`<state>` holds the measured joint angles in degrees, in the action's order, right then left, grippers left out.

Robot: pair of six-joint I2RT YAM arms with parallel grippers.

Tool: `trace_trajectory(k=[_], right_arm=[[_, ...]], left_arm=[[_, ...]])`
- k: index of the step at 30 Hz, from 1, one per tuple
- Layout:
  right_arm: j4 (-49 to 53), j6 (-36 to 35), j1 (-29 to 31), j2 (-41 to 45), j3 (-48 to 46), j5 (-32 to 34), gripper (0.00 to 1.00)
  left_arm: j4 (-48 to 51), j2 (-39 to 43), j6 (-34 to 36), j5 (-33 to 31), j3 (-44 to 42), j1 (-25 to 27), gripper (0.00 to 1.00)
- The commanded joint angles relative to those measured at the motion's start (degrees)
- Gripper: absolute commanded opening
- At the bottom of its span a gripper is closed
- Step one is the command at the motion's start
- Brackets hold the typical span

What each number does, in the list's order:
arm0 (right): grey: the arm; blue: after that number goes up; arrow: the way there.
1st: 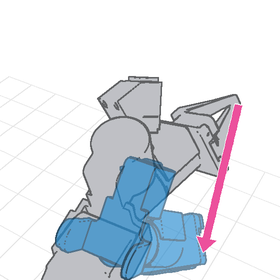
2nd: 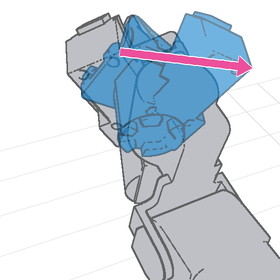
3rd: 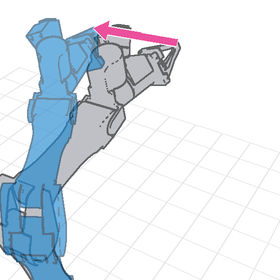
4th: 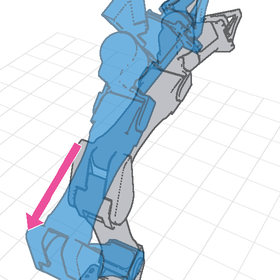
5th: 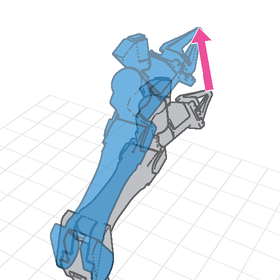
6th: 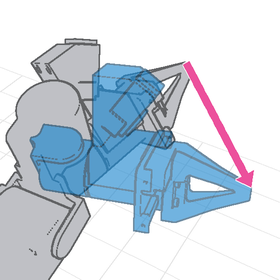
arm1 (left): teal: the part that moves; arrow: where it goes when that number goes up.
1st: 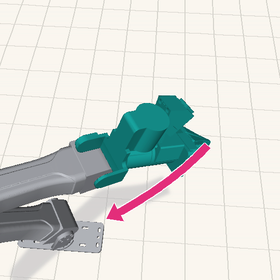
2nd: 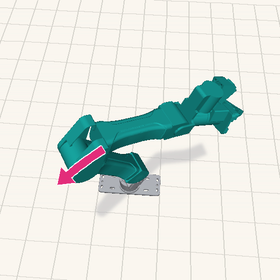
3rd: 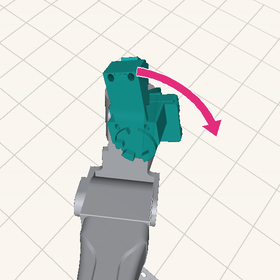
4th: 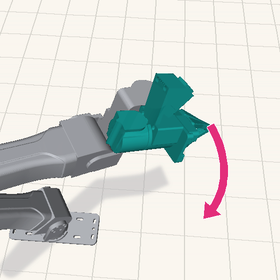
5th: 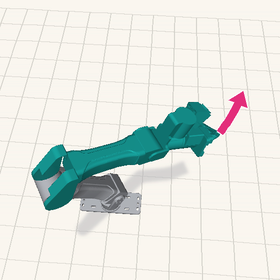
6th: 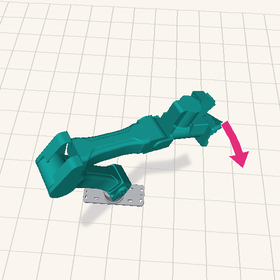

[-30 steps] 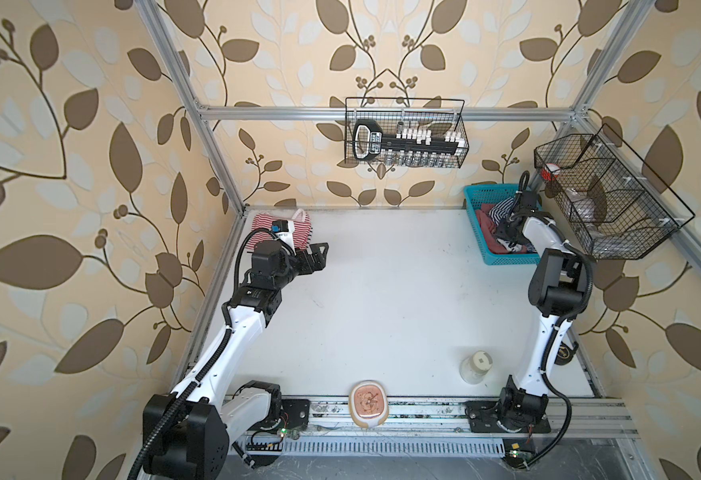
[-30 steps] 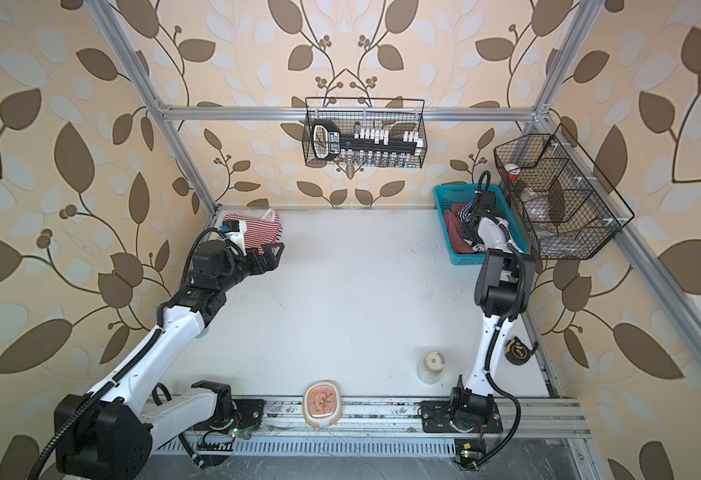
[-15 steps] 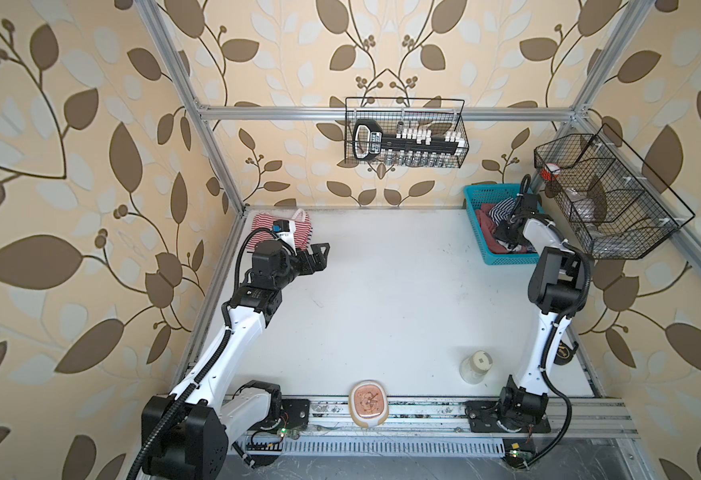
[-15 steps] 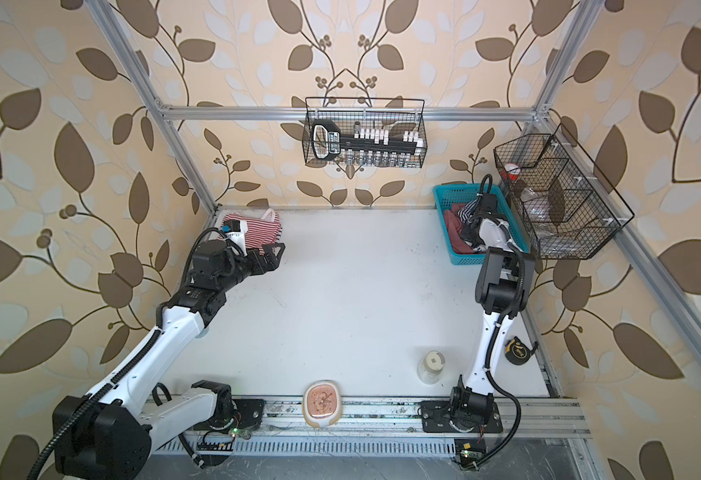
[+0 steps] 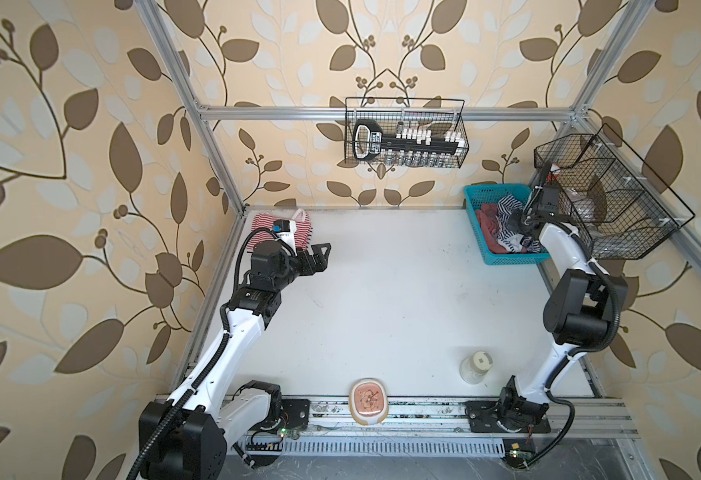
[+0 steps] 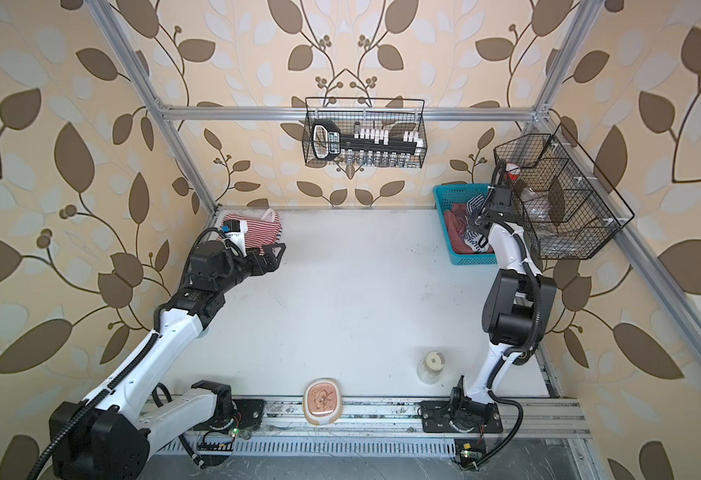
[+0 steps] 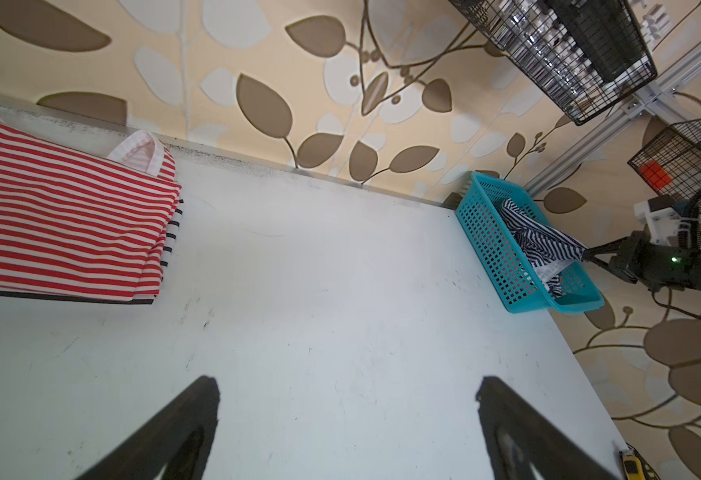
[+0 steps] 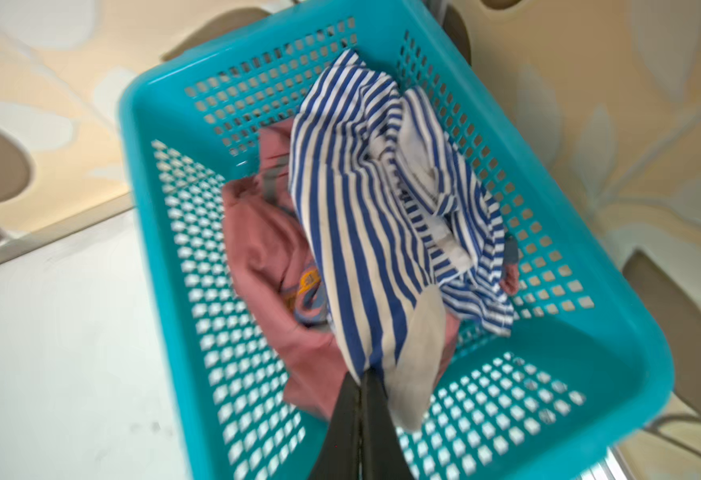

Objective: Fold and stack the tank tops
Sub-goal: 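Lift the blue striped tank top out of the basket with the right gripper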

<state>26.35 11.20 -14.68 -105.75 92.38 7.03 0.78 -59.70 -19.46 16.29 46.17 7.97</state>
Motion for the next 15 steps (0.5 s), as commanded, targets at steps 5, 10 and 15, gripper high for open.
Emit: trace_trajectory(k=[5, 10, 15], right_arm=[[-5.1, 0.3, 1.6, 13.5, -0.1, -4.0, 0.00], [-7.9, 1.4, 3.0, 21.5, 1.6, -8.0, 0.00], [-10.7, 3.3, 3.9, 27.8, 4.4, -13.1, 0.00]], left_arm=[[-1.5, 3.1, 1.0, 1.2, 1.7, 0.7, 0.99], [-1.6, 3.8, 0.8, 1.2, 1.5, 0.8, 0.99], [-1.7, 4.4, 0.7, 1.2, 1.4, 0.9, 0.99]])
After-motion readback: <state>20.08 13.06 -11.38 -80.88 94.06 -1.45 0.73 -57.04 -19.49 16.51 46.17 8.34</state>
